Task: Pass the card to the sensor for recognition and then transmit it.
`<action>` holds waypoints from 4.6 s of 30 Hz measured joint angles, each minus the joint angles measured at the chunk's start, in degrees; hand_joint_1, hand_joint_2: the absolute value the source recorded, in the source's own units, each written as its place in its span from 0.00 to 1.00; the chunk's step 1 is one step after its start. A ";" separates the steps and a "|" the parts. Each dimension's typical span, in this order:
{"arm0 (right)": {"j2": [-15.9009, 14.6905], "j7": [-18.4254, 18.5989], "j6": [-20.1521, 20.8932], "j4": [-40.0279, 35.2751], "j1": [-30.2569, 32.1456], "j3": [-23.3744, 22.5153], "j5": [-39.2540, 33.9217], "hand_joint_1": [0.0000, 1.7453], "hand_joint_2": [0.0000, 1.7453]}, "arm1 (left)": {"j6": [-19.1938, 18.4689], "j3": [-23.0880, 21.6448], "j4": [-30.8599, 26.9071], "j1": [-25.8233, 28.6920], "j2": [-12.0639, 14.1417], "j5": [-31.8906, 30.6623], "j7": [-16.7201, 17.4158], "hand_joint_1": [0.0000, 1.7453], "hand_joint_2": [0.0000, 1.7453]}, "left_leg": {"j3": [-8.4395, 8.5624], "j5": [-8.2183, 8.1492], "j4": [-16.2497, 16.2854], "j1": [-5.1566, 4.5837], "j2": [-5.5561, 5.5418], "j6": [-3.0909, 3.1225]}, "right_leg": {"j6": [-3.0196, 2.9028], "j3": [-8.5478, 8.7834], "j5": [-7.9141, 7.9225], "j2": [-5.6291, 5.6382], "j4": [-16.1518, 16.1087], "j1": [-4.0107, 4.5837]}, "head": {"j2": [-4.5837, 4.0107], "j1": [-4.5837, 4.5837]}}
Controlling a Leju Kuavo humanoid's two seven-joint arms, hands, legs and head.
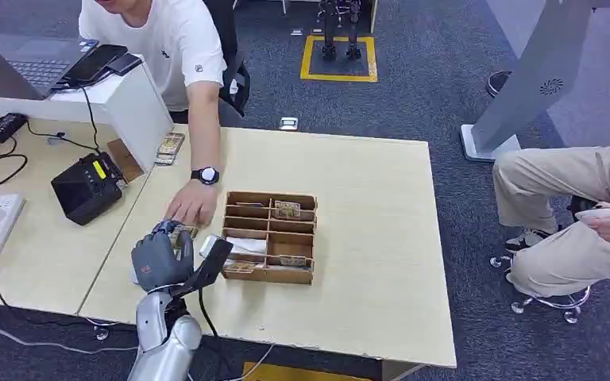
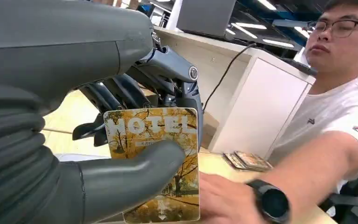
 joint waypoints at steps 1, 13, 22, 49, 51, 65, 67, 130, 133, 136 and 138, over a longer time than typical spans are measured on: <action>0.00 0.04 0.00 -0.04 0.00 0.00 -0.02 0.00 1.00 | 0.00 -0.22 0.17 0.05 0.13 -0.17 0.33 1.00 1.00 | 0.00 0.00 0.00 0.00 0.00 0.00 | 0.00 0.00 0.00 0.00 0.00 0.00 | 0.00 0.00; 0.00 0.13 0.00 -0.28 0.03 0.00 -0.11 0.00 1.00 | 0.02 -1.66 1.22 0.76 1.16 -0.20 1.01 1.00 1.00 | 0.00 0.00 0.00 0.00 0.00 0.00 | 0.00 0.00 0.00 0.00 0.00 0.00 | 0.00 0.00; 0.00 -0.72 0.00 -0.28 0.03 0.00 -0.13 0.00 1.00 | 0.07 1.69 -2.34 1.33 -0.81 0.42 -9.60 1.00 1.00 | 0.04 0.00 0.00 0.00 0.03 0.00 | 0.00 0.00 0.00 0.04 0.00 0.00 | 0.00 0.00; 0.00 0.09 0.00 -0.24 0.02 0.00 1.01 0.00 1.00 | 0.02 3.26 3.74 1.24 0.09 -3.34 0.30 1.00 1.00 | 0.02 0.00 0.00 0.00 0.04 -0.01 | 0.00 0.00 0.00 0.02 0.00 0.00 | 0.00 0.00; 0.00 0.06 0.00 -0.24 0.02 0.00 0.92 0.00 1.00 | 0.02 2.97 4.07 1.18 0.24 -3.08 0.33 1.00 1.00 | 0.03 0.00 0.00 0.00 0.04 -0.01 | 0.00 0.01 0.00 0.02 0.00 0.00 | 0.00 0.00; 0.00 -0.42 0.00 -0.22 0.05 0.00 0.87 0.00 1.00 | 0.02 -1.70 5.07 1.54 1.92 -1.40 2.66 1.00 1.00 | 0.03 0.01 0.00 0.00 0.03 0.00 | 0.00 0.02 0.01 0.01 0.00 0.00 | 0.00 0.00; 0.00 -0.27 0.00 -0.22 0.05 0.00 0.98 0.00 1.00 | 0.02 -2.01 5.07 1.62 2.10 -1.40 2.69 1.00 1.00 | 0.03 0.01 0.00 0.00 0.03 0.00 | 0.00 0.02 0.01 0.01 0.00 0.00 | 0.00 0.00; 0.00 -0.61 0.00 0.31 0.07 0.00 0.98 0.00 1.00 | -0.63 -12.17 0.81 0.41 5.99 18.25 -3.19 1.00 1.00 | 0.13 0.09 -0.01 0.00 0.02 0.00 | -0.02 0.12 0.12 0.00 0.00 0.00 | 0.00 0.00; 0.00 -0.94 0.00 0.33 0.06 0.00 1.07 0.00 1.00 | -0.61 -12.20 0.02 -0.22 6.05 18.40 -2.82 1.00 1.00 | 0.13 0.09 -0.01 0.00 0.02 0.00 | -0.02 0.11 0.12 0.00 0.00 0.00 | 0.00 0.00; 0.00 -1.07 0.00 0.33 0.05 0.00 1.11 0.00 1.00 | -0.61 -12.22 -0.26 -1.27 6.19 19.17 -2.80 1.00 1.00 | 0.13 0.10 -0.01 0.01 0.02 -0.01 | -0.02 0.11 0.12 0.00 0.00 0.00 | 0.00 0.00; 0.00 -0.81 0.00 0.33 0.06 0.00 2.03 0.00 1.00 | -0.61 -12.26 -0.31 -2.27 6.32 19.32 -2.67 1.00 1.00 | 0.13 0.10 -0.01 0.01 0.02 -0.01 | -0.02 0.11 0.12 0.00 0.00 0.01 | 0.00 0.00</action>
